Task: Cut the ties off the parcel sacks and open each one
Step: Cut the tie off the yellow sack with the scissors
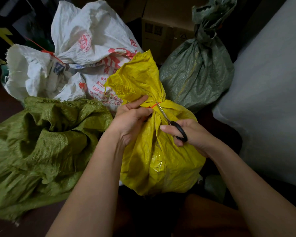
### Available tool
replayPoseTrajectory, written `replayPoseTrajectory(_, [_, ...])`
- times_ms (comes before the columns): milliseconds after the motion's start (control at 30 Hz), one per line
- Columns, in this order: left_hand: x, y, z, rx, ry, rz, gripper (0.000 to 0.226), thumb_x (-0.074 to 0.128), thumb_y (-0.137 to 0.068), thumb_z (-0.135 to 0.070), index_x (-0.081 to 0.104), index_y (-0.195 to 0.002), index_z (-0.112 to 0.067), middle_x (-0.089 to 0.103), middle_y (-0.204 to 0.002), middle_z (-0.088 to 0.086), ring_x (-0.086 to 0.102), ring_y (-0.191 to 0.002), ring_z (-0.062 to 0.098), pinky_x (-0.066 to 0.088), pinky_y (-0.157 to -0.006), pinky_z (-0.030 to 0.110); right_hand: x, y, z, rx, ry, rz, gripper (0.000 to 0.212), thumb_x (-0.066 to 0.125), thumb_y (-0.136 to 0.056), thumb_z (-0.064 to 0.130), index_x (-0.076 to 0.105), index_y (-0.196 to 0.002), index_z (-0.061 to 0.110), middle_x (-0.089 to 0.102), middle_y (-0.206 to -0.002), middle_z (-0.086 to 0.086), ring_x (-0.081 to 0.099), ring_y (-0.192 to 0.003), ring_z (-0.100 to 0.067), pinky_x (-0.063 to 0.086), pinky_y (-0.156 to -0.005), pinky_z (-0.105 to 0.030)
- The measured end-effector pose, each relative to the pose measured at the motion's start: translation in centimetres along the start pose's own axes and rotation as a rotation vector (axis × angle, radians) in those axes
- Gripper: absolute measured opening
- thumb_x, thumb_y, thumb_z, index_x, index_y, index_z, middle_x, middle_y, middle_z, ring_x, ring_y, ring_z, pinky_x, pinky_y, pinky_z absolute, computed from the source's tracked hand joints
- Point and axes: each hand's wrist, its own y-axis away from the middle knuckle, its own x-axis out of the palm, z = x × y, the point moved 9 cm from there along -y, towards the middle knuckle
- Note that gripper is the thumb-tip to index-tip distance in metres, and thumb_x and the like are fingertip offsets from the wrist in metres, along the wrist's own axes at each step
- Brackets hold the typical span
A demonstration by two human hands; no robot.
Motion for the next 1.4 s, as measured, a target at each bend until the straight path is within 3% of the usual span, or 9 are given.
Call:
replayPoseTrajectory(300, [-0.4,-0.2,0.3,-0.04,0.04,0.006,0.049,0.049,-0.085,0.018,0.053,-0.131,0.001,0.065,-0.102,0.021,0.064,-0.083,0.021,0.056,-0.076,0.023,0.8,0.2,0.5,0.003,-0.056,0.11,0.057,0.073,-0.061,0.072,0.054,-0.06,0.018,0.044,-0.043,-0.002,0.045,-0.046,-0.014,0.044,-0.057,-0.024])
replayPoseTrajectory(400, [-0.5,-0.3,0.3,-0.034,0.03,0.002,0.05,0.049,-0.085,0.017,0.051,-0.132,0.001,0.059,-0.109,0.025,0.062,-0.086,0.021,0.055,-0.079,0.023,1.1,0.2,0.5,0.006,-0.064,0.128,0.054,0.075,-0.063,0.067,0.053,-0.06,0.018,0.043,-0.042,-0.001,0.044,-0.045,-0.014,0.044,-0.054,-0.023])
replayPoseTrajectory(667, [-1.0,-0.7,0.4,-0.021,0.026,-0.007,0.049,0.048,-0.087,0.017,0.051,-0.132,-0.001,0.059,-0.097,0.019,0.063,-0.083,0.02,0.057,-0.076,0.021,1.5,0.3,0.8,0.008,-0.034,0.099,0.047,0.072,-0.069,0.055,0.05,-0.064,0.014,0.042,-0.041,-0.001,0.041,-0.043,-0.011,0.042,-0.054,-0.021])
replayPoseTrajectory(767, [-1.1,-0.8,0.4,-0.016,0.021,-0.022,0.049,0.047,-0.087,0.017,0.052,-0.132,-0.001,0.059,-0.091,0.018,0.062,-0.08,0.019,0.057,-0.074,0.021,1.7,0.3,0.9,0.003,-0.03,0.104,0.036,0.07,-0.081,0.044,0.059,-0.055,0.022,0.042,-0.04,0.001,0.04,-0.044,-0.011,0.04,-0.054,-0.021])
replayPoseTrajectory(900, [-1.0,-0.7,0.4,-0.009,0.022,-0.028,0.05,0.046,-0.086,0.018,0.053,-0.131,-0.002,0.062,-0.085,0.016,0.064,-0.077,0.019,0.058,-0.075,0.023,1.6,0.0,0.9,-0.013,-0.022,0.076,0.042,0.07,-0.084,0.042,0.064,-0.043,0.032,0.045,-0.04,0.002,0.043,-0.043,-0.009,0.04,-0.059,-0.024])
replayPoseTrajectory(1000, [-1.0,-0.6,0.2,-0.006,0.047,-0.041,0.049,0.047,-0.086,0.019,0.055,-0.129,-0.002,0.065,-0.068,0.009,0.066,-0.066,0.015,0.056,-0.064,0.021,0.9,-0.2,0.6,-0.008,-0.003,0.0,0.033,0.075,-0.076,0.049,0.065,-0.061,0.022,0.05,-0.043,-0.001,0.045,-0.044,-0.006,0.038,-0.064,-0.026])
replayPoseTrajectory(1200, [-1.0,-0.5,-0.1,0.036,0.003,-0.064,0.048,0.05,-0.086,0.017,0.055,-0.128,-0.003,0.066,-0.073,0.009,0.067,-0.064,0.013,0.055,-0.061,0.021,0.1,0.5,1.0,0.057,0.184,0.051,0.062,0.068,-0.057,0.076,0.061,-0.076,0.018,0.06,-0.058,-0.002,0.052,-0.055,-0.004,0.04,-0.075,-0.029])
replayPoseTrajectory(1300, [-1.1,-0.5,-0.1,0.059,-0.071,-0.089,0.051,0.054,-0.085,0.016,0.054,-0.131,-0.004,0.06,-0.074,0.008,0.061,-0.063,0.013,0.056,-0.063,0.02,-0.3,1.0,2.2,0.006,0.216,0.056,0.057,0.066,-0.057,0.071,0.061,-0.076,0.017,0.062,-0.065,-0.001,0.054,-0.066,-0.008,0.039,-0.071,-0.028])
replayPoseTrajectory(1400, [-1.0,-0.5,-0.1,0.07,-0.131,-0.092,0.055,0.055,-0.082,0.017,0.052,-0.132,-0.007,0.06,-0.054,-0.005,0.059,-0.052,0.006,0.052,-0.056,0.017,-1.4,1.1,4.6,-0.15,0.02,-0.041,0.042,0.067,-0.064,0.055,0.062,-0.076,0.015,0.066,-0.07,0.003,0.056,-0.068,-0.007,0.041,-0.064,-0.021])
